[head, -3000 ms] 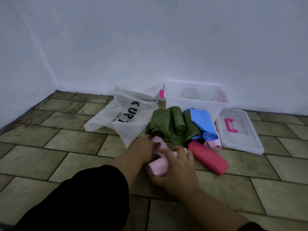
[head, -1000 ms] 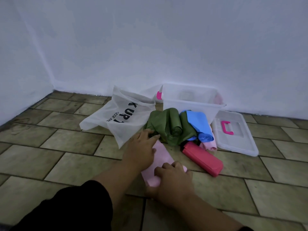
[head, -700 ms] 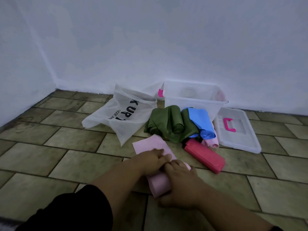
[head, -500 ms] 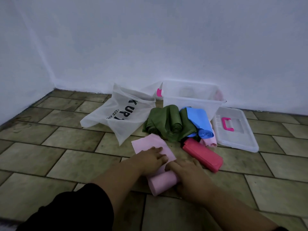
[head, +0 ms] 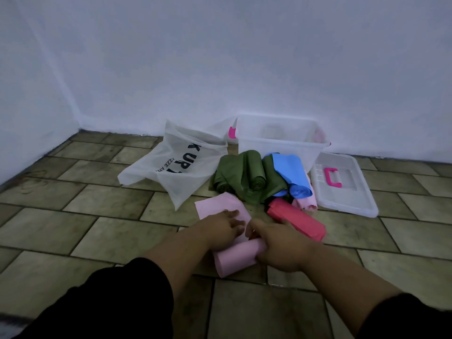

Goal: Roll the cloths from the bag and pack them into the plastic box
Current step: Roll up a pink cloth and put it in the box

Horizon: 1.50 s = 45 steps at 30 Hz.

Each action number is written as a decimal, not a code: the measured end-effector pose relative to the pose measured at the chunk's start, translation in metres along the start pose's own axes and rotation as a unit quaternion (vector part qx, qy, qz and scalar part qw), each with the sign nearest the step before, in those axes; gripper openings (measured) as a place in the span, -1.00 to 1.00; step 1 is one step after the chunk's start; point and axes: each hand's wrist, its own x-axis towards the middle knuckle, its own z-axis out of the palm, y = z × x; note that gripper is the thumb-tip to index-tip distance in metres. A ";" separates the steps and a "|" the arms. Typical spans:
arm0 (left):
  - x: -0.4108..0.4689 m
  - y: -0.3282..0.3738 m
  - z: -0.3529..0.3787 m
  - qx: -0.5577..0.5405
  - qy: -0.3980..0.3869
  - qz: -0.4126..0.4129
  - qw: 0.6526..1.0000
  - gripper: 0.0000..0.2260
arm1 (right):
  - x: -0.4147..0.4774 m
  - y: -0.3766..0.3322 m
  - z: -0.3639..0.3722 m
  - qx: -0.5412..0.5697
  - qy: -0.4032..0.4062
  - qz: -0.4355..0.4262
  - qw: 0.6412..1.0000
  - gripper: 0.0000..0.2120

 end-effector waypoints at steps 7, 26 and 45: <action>-0.027 0.010 -0.011 -0.040 0.087 0.097 0.991 -0.64 | 0.003 -0.001 -0.001 0.006 -0.015 0.000 1.000 -0.67; -0.055 0.017 0.001 0.155 0.079 0.048 0.984 -0.67 | -0.023 0.012 0.031 0.129 0.140 0.052 0.980 -0.94; -0.045 0.011 0.002 0.074 0.051 0.080 0.993 -0.61 | -0.034 0.009 0.047 -0.004 0.232 -0.027 0.972 -0.67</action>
